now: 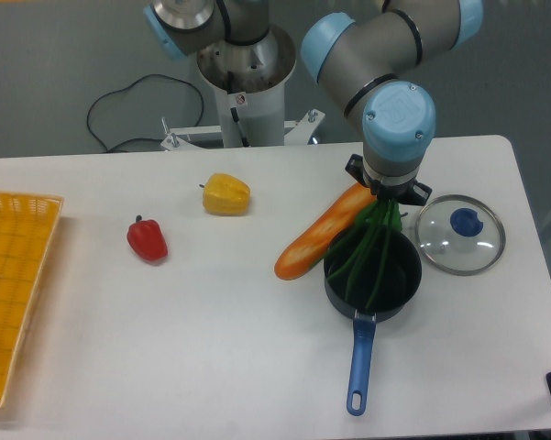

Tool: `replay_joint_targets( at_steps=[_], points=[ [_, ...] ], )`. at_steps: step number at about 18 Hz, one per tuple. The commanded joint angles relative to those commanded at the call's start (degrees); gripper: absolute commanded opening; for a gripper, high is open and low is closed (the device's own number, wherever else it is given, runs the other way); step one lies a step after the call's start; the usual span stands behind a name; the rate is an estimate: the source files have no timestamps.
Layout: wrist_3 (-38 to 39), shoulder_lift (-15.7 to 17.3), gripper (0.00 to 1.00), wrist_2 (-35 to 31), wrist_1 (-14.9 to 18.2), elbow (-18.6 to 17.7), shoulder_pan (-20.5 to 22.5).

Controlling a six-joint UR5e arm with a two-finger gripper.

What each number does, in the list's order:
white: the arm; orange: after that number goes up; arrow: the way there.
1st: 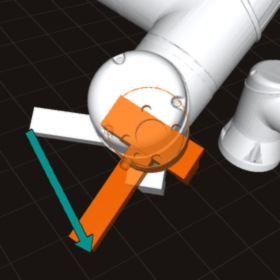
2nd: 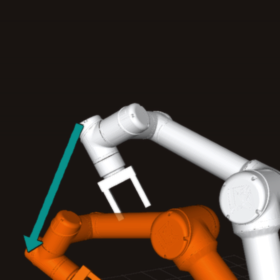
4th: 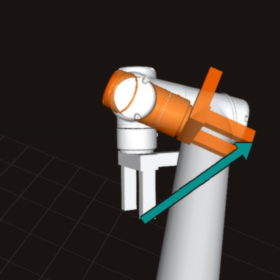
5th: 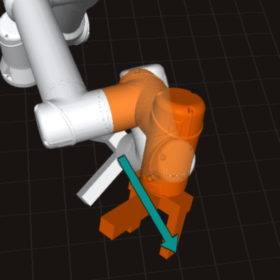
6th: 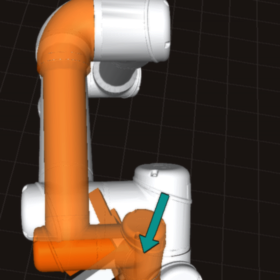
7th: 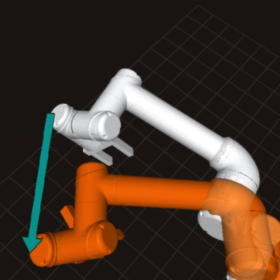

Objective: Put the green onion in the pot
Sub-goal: 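Hold the green onion bunch in the gripper above the black pot, then lift the green onions upward with the gripper, tilting the root end up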

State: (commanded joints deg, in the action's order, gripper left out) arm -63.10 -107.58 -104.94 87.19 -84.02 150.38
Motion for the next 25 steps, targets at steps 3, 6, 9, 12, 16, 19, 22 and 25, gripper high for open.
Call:
replay_joint_targets(
  at_steps=[3,6,9,12,16,19,22,25],
  points=[
    [-2.02,-0.09,0.18,-2.09,0.00,0.00,0.09],
    [-4.04,0.00,0.19,-6.93,1.49,-0.26,0.17],
    [-4.48,-0.09,0.19,-7.29,1.67,-1.31,0.61],
    [-4.48,-0.35,0.19,-7.29,1.67,-1.58,0.53],
    [-4.40,-0.61,0.20,-9.04,1.49,-2.46,0.61],
    [-4.31,-1.40,0.21,-13.44,1.93,-3.07,0.53],
    [-4.22,-1.49,0.21,-13.45,1.76,-3.16,0.70],
    [-2.82,-1.67,0.21,-13.45,1.41,-3.08,0.70]
  ],
)
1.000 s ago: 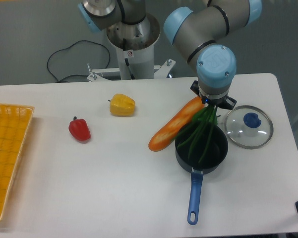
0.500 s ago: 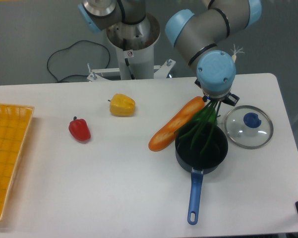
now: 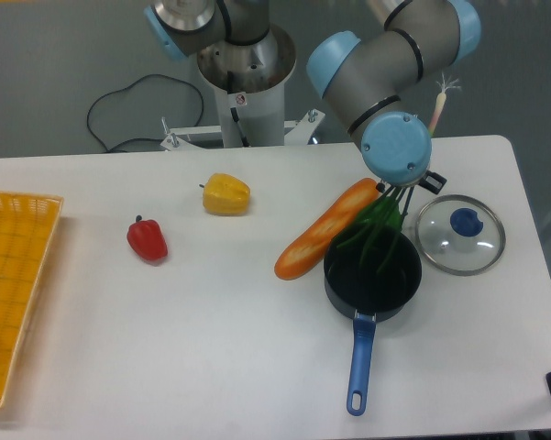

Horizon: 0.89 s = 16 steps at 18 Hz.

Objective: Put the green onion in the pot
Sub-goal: 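Lift the green onions upward with the gripper, tilting the root end up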

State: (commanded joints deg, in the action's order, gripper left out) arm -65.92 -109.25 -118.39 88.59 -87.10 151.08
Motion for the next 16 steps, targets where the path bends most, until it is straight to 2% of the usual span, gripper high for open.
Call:
replay_joint_targets(
  at_steps=[11,16],
  points=[
    [2.29,-2.72,0.21,-0.35,-0.26,0.70,0.00],
    [2.47,-3.43,0.21,-0.44,-2.20,0.88,-0.09]
  ],
)
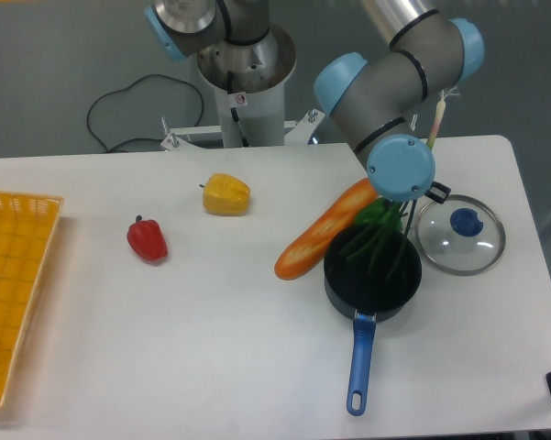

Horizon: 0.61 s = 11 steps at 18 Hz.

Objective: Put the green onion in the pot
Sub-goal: 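Lift the green onions upward with the gripper, tilting the root end up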

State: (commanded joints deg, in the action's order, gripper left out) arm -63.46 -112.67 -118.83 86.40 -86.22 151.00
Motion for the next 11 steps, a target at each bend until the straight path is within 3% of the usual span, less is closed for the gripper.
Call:
replay_joint_targets(
  at_steps=[7,11],
  points=[
    [0.00,-1.67,0.21,0.09,-0.44,0.44,-0.09],
    [0.00,-2.55,0.22,-1.32,-3.34,0.44,-0.17]
  ],
)
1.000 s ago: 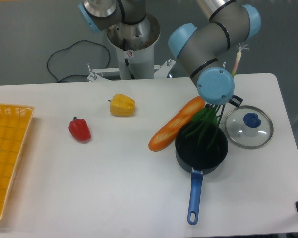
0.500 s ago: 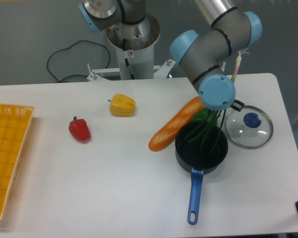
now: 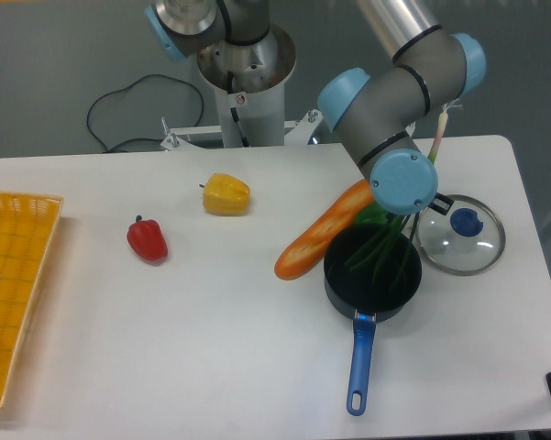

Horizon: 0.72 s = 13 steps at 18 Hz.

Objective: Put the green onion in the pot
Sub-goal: 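Lift the green onions upward with the gripper, tilting the root end up, then move the gripper with the onions over the center of the pot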

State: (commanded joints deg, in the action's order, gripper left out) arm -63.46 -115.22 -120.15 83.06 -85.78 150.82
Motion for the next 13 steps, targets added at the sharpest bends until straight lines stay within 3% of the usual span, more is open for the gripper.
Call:
replay_joint_targets(
  at_steps=[13],
  points=[
    [3.08,-2.20,0.23,-1.50,0.00,0.79,-0.79]
  ],
)
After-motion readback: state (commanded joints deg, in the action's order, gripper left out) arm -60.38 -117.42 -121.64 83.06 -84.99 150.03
